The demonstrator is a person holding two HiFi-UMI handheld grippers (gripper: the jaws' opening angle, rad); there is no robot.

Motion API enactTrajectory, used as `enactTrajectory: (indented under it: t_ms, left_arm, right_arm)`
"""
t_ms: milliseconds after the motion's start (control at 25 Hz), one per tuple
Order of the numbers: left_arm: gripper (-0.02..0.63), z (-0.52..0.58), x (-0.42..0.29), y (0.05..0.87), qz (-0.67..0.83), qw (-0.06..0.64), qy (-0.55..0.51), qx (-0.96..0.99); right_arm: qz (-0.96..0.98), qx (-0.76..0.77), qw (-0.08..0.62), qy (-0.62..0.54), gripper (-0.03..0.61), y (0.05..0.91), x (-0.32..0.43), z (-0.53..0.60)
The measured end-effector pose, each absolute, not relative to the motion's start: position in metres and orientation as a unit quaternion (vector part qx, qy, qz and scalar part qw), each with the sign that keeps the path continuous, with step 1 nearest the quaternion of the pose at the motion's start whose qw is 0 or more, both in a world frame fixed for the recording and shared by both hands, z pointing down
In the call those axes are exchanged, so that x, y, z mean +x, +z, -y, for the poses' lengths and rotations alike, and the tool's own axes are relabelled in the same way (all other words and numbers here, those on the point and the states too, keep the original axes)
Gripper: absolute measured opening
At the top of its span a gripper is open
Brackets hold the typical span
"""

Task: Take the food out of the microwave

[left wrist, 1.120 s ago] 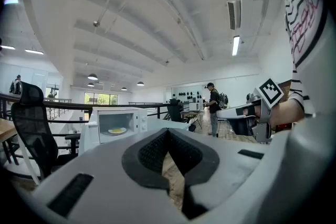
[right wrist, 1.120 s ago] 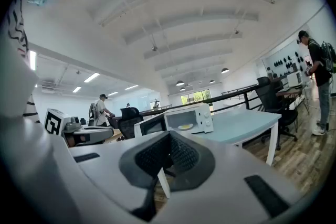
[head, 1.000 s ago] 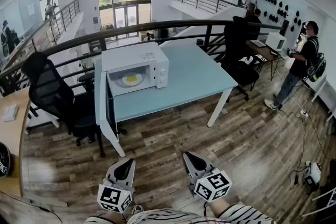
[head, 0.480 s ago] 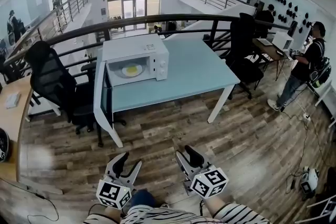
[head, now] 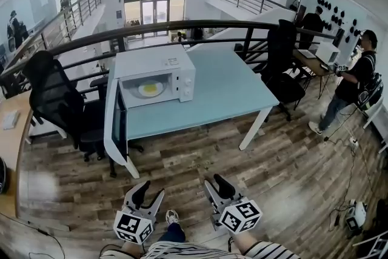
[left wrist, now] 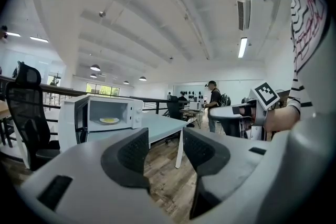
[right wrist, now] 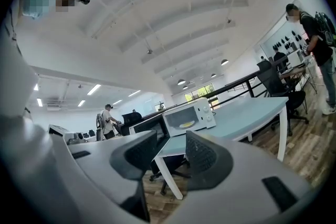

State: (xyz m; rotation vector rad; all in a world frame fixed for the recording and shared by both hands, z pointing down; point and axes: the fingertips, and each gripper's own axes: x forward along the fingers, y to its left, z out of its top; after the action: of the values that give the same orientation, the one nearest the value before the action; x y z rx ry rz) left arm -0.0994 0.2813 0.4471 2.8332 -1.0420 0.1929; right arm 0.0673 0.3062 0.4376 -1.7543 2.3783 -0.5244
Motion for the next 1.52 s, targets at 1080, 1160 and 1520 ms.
enactTrajectory:
  t_ms: [1080, 1160, 1520]
  left_arm:
    - [0.183, -0.051, -0.067, 0.460, 0.304, 0.068, 0.062, 0.948]
    - [0.183, -0.039, -0.066, 0.464, 0.313, 0.075, 0.060, 0.945]
    - [0.183, 0.028, -0.065, 0.480, 0.379, 0.102, 0.058, 0.918]
  right_arm:
    - [-0.792, -0.577, 0.073, -0.184, 0.164, 0.450, 0.058, -0.041]
    - [-0.795, -0.573, 0.069, -0.188, 0.164, 0.453, 0.060, -0.027]
    - [-0.823, -0.531, 0.040, -0.199, 0.164, 0.465, 0.066, 0.058]
